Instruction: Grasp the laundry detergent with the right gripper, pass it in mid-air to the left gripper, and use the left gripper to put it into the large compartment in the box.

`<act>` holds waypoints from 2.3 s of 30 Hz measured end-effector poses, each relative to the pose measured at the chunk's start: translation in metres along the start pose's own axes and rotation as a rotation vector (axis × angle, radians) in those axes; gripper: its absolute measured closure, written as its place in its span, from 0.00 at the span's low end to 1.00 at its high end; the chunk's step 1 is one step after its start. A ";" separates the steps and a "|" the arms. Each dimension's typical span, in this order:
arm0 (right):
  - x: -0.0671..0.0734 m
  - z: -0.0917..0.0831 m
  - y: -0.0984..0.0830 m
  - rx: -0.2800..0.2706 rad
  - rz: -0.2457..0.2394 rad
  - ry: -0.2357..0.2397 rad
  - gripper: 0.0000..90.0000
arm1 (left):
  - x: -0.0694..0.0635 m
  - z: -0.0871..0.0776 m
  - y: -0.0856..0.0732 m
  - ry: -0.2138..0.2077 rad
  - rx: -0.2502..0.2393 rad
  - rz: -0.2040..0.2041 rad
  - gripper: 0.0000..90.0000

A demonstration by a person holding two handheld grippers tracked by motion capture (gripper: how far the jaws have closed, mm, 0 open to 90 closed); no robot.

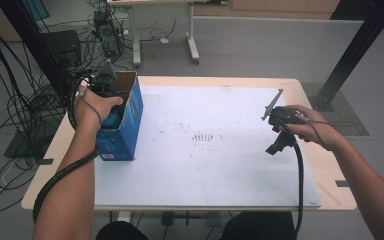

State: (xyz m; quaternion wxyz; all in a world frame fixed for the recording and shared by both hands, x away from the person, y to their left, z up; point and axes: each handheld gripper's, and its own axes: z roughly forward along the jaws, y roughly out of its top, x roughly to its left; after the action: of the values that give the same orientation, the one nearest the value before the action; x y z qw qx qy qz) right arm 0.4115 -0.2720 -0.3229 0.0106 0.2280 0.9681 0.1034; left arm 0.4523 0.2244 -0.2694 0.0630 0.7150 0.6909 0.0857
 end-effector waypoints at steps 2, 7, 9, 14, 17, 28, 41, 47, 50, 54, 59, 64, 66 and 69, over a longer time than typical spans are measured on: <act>0.000 0.000 0.000 0.001 0.000 0.001 0.05 | 0.000 0.000 0.000 -0.001 0.000 0.000 0.42; 0.000 0.000 0.001 0.005 0.000 0.001 0.05 | 0.000 0.000 0.000 -0.002 -0.001 -0.003 0.42; 0.001 0.000 0.002 0.004 -0.001 0.001 0.05 | 0.000 0.000 0.000 -0.003 -0.001 -0.004 0.42; 0.001 0.001 0.002 0.003 -0.004 0.001 0.05 | 0.001 0.000 0.000 -0.005 -0.001 -0.006 0.42; 0.001 0.000 0.002 0.003 -0.006 0.000 0.05 | 0.001 0.001 0.000 -0.006 -0.003 -0.007 0.42; 0.002 -0.001 0.002 0.004 -0.005 -0.005 0.05 | 0.001 0.000 0.000 -0.006 -0.003 -0.013 0.42; 0.002 -0.005 0.003 0.007 -0.011 -0.012 0.05 | 0.003 0.000 -0.001 -0.009 -0.007 -0.021 0.42; 0.003 -0.006 0.004 0.008 -0.012 -0.014 0.05 | 0.004 0.000 -0.001 -0.011 -0.004 -0.024 0.42; 0.003 -0.006 0.004 0.007 -0.011 -0.014 0.05 | 0.004 0.000 -0.001 -0.013 -0.005 -0.025 0.42; 0.003 -0.006 0.004 0.009 -0.011 -0.013 0.05 | 0.003 0.000 -0.001 -0.010 -0.006 -0.023 0.42; 0.003 -0.005 0.004 0.008 -0.012 -0.012 0.05 | 0.003 0.000 -0.001 -0.008 -0.004 -0.023 0.42; 0.003 -0.005 0.005 0.009 -0.014 -0.013 0.05 | 0.003 0.000 0.000 -0.008 -0.004 -0.026 0.42; 0.003 -0.005 0.005 0.008 -0.013 -0.013 0.05 | 0.003 0.000 0.000 -0.009 -0.004 -0.025 0.42; 0.003 -0.005 0.005 0.010 -0.013 -0.012 0.05 | 0.003 0.000 0.000 -0.010 -0.002 -0.026 0.42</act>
State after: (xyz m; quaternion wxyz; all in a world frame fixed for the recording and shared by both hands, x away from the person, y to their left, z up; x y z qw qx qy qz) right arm 0.4109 -0.2672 -0.3169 0.0160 0.2222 0.9700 0.0973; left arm 0.4522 0.2277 -0.2697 0.0685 0.7062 0.6999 0.0821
